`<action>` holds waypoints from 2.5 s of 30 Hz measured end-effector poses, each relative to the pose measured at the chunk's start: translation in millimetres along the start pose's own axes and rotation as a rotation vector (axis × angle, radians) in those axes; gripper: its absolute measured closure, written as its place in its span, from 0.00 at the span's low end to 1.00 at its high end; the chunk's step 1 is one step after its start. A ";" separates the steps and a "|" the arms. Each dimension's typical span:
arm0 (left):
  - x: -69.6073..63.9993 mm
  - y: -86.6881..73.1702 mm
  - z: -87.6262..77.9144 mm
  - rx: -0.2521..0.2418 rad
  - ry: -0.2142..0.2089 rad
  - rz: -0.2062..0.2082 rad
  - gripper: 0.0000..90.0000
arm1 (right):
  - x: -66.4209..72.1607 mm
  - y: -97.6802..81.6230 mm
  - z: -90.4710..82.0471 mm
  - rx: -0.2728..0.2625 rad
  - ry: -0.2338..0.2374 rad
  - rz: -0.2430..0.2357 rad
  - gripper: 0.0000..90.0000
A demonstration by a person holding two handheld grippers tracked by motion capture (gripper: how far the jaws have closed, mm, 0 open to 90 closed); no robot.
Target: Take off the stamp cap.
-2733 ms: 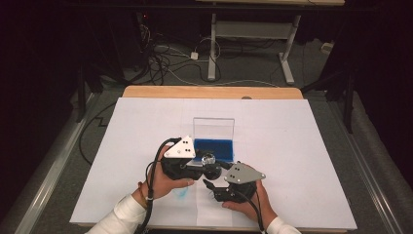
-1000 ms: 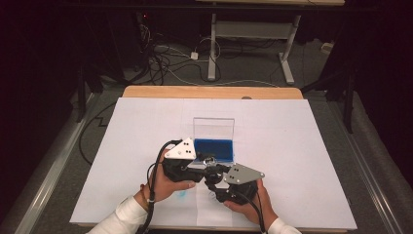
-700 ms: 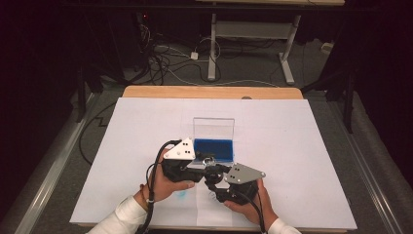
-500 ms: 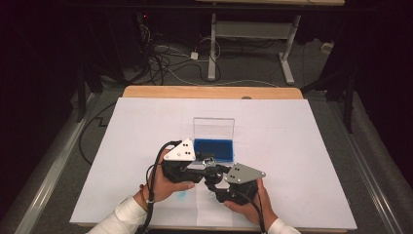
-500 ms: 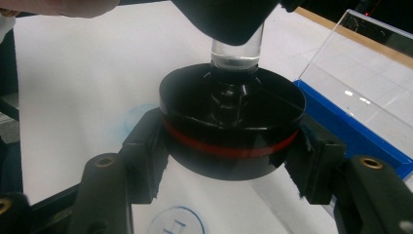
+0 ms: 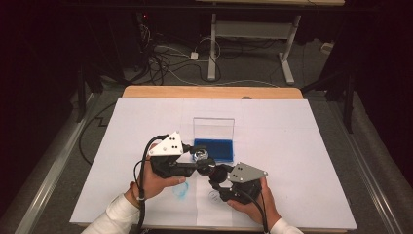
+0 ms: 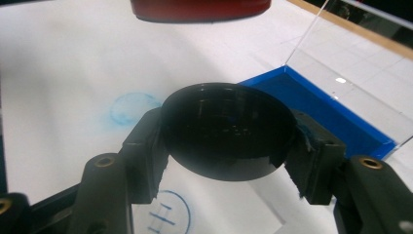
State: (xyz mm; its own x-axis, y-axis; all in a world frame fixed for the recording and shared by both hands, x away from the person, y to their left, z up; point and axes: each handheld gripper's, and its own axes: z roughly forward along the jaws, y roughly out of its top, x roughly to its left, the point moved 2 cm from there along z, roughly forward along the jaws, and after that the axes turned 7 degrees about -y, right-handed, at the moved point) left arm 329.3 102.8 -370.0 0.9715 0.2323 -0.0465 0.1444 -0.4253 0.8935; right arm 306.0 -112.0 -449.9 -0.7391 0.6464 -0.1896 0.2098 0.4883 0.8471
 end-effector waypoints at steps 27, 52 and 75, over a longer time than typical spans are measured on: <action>19.3 -17.8 -11.7 0.093 0.111 -0.005 0.61 | -43.3 -15.3 -55.9 -0.021 -0.156 0.007 0.43; 30.8 -27.7 -17.4 0.119 0.172 -0.018 0.61 | -64.3 -38.8 -95.9 -0.028 -0.243 0.061 0.43; 50.3 1.0 11.0 0.173 0.161 0.006 0.61 | -65.1 -48.7 -100.8 -0.002 -0.253 0.065 0.43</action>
State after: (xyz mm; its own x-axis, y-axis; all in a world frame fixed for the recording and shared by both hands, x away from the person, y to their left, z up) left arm 380.4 104.4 -376.4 0.9321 0.3595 0.0432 0.1817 -0.5675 0.8031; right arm 279.4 -236.9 -428.8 -0.5400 0.8028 -0.2527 0.2499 0.4396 0.8627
